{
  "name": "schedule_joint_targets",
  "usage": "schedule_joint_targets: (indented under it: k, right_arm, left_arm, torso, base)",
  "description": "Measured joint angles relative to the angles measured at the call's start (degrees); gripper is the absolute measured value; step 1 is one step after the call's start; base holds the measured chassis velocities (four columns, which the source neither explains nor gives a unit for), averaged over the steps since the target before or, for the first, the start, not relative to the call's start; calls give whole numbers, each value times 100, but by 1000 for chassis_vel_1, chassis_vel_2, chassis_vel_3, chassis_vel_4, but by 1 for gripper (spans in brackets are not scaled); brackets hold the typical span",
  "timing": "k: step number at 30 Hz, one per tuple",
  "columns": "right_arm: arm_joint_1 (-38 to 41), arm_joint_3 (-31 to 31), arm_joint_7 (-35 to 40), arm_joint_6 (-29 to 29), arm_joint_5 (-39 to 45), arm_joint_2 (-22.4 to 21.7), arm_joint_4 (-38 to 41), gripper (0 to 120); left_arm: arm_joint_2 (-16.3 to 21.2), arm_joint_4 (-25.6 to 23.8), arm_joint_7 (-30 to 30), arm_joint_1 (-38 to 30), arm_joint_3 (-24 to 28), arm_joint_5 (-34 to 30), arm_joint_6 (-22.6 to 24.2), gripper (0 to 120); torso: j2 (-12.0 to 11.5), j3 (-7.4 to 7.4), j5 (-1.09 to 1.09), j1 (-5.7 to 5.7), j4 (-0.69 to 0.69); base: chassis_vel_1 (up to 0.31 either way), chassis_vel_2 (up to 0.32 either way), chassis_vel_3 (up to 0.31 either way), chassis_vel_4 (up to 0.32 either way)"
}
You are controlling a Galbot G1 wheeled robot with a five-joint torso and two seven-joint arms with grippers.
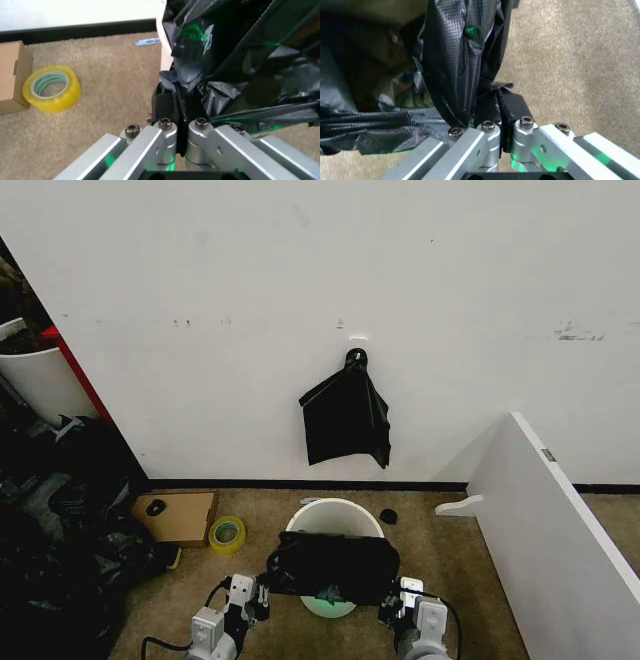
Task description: Place the garbage bag over the trash bin.
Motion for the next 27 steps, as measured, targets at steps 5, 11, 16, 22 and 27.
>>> schedule_joint_targets:
  k: [5, 11, 16, 22, 27]
  right_arm:
    - [199, -25, 1, -173, 104, -42, -210, 0]
    - [381, -108, 10, -354, 180, -22, -366, 0]
    - [437, -161, 13, -435, 168, -40, -464, 0]
    - [616, -168, 13, -437, 165, -32, -678, 0]
    - [719, -179, 13, -456, 158, -32, -795, 0]
  left_arm:
    - [105, -7, 2, -26, 0, -3, 235, 0]
    - [196, 17, -18, -64, -3, -3, 502, 0]
    - [216, 56, -35, -161, 21, -4, 614, 0]
    - [137, 320, -123, -475, 93, -14, 623, 0]
    - [66, 508, -157, -653, 148, 30, 626, 0]
  torso:
    - [0, 0, 0, 0, 0]
    - [0, 1, 0, 0, 0]
    - [0, 1, 0, 0, 0]
    - [0, 1, 0, 0, 0]
    - [0, 1, 0, 0, 0]
  base:
    - [0, 0, 0, 0]
    - [0, 0, 0, 0]
    - [0, 0, 0, 0]
    - [0, 0, 0, 0]
    - [0, 0, 0, 0]
